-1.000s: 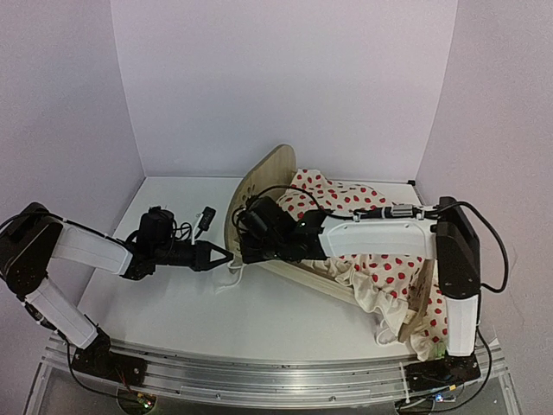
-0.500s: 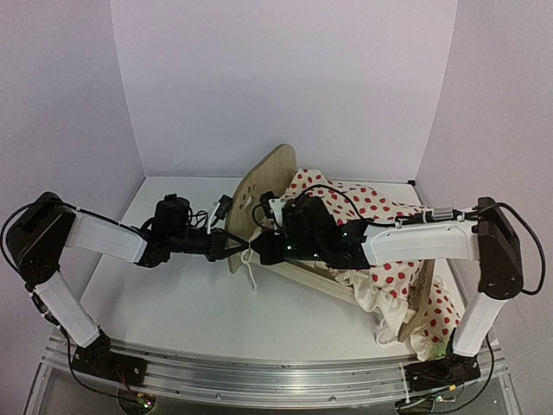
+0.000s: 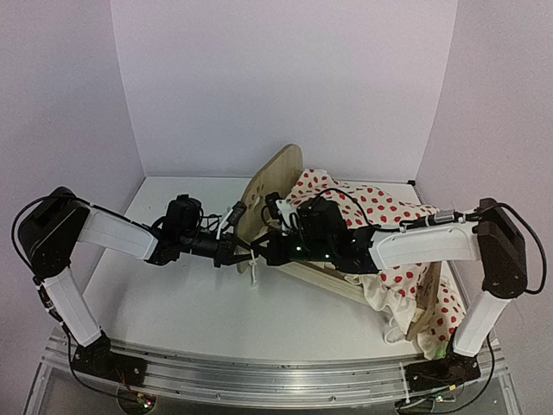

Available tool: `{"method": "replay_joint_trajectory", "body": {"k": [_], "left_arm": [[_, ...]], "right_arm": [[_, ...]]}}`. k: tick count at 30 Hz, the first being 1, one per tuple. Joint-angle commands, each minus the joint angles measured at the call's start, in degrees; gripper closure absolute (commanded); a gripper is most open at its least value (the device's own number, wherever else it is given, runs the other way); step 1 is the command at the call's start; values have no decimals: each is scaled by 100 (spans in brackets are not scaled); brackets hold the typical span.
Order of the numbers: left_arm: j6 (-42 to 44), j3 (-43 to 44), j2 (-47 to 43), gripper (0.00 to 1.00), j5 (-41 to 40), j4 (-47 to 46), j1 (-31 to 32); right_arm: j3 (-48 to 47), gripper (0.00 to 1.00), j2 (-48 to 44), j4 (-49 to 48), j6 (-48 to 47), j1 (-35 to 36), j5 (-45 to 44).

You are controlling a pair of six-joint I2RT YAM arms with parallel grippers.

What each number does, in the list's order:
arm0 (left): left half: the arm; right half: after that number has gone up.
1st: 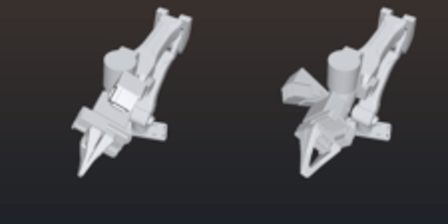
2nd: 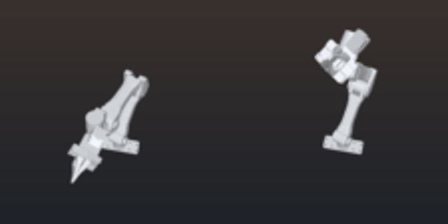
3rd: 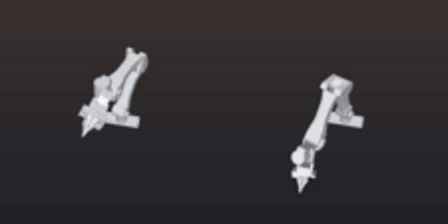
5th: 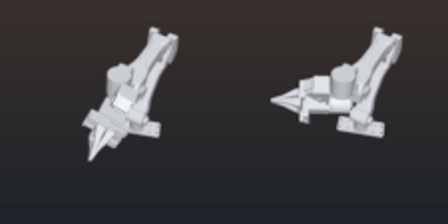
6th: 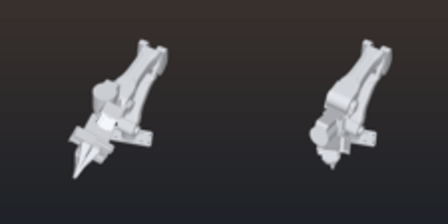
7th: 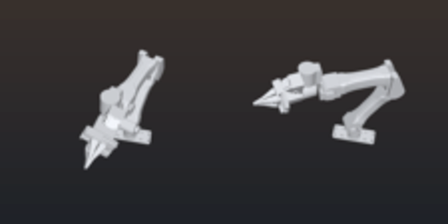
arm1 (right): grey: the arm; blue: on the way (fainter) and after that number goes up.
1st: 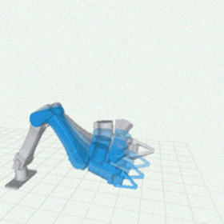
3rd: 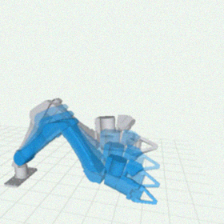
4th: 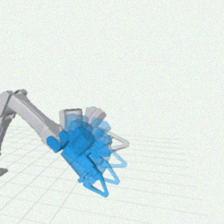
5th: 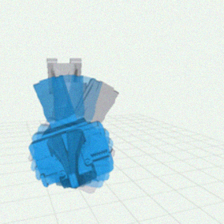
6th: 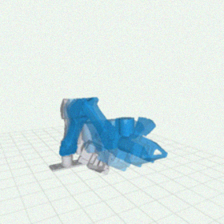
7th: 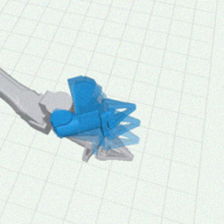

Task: Set up the pet bed

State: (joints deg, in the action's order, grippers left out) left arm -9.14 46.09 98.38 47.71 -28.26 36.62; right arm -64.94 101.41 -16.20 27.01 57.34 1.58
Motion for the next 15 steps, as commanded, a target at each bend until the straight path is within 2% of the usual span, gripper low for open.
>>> {"method": "replay_joint_trajectory", "body": {"k": [1,4,7,11,13,15], "left_arm": [[689,-106,-474,100,333,396,135],[542,133,-24,100,381,282,134],[345,61,244,100,544,-500,144],[505,112,557,100,723,-766,169],[595,140,707,100,630,-910,190],[699,182,814,100,545,-993,190]], "right_arm": [[234,100,-397,-395,6,24,113],[285,100,-380,-393,-7,18,39],[343,100,-375,-384,34,2,-48],[318,100,-240,-217,173,-25,-135],[256,93,-141,-45,216,-26,-157],[74,80,-74,352,213,-26,-221]]}}
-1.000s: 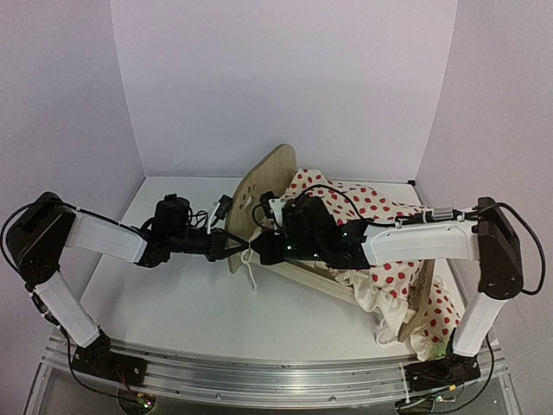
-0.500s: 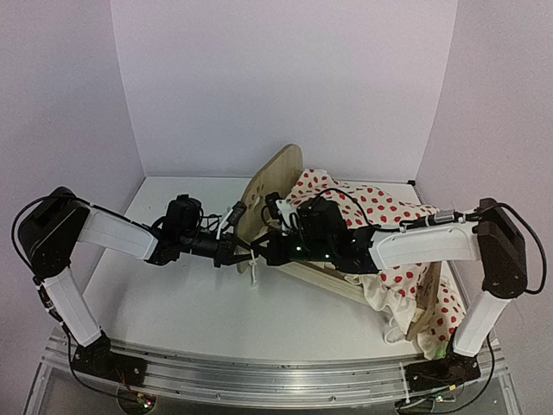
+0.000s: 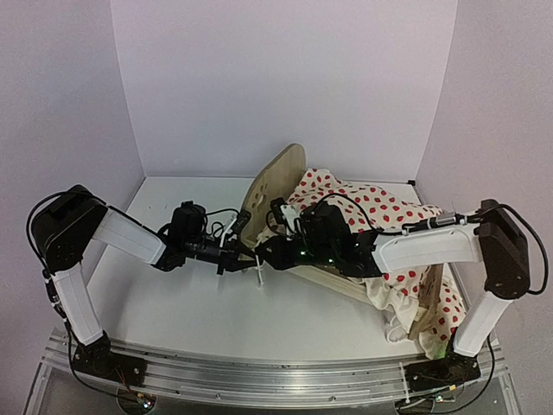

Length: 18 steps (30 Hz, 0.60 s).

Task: Set up the pet bed

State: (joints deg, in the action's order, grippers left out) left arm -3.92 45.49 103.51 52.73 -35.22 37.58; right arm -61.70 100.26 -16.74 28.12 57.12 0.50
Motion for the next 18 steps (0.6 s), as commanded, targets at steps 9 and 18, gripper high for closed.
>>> {"method": "replay_joint_trajectory", "body": {"k": [9,18], "left_arm": [[383,309,605,100,-189,-720,118],[185,394,633,100,335,-1119,112]], "right_arm": [[-706,55,-598,2293,-202,14,-505],[142,73,-802,1743,-812,-191,144]]}}
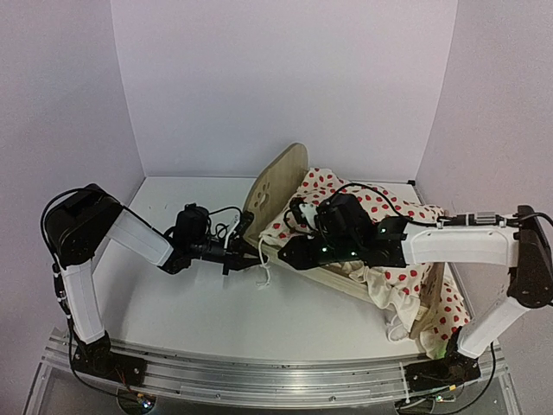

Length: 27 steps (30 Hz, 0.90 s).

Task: Set up the pet bed

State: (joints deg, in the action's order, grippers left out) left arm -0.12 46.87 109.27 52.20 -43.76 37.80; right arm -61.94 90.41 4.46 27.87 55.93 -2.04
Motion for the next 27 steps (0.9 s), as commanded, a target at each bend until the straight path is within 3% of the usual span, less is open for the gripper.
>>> {"method": "replay_joint_trajectory", "body": {"k": [1,5,12,27], "left_arm": [[-409,287,25,100,489,-326,77],[-1155,248,-45,100,1018,-749,69],[-1248,163,44,100,942,-1026,69],[-1276,339,225,100,1005,-1007,70]], "right_arm": [[259,70,205,-582,-1191,-38,352],[875,67,132,-2042,-2443,-45,-52],[753,70,688,-2679,-3244,-74,147],[427,67,1030,-2673,-3959,-162,759]]}}
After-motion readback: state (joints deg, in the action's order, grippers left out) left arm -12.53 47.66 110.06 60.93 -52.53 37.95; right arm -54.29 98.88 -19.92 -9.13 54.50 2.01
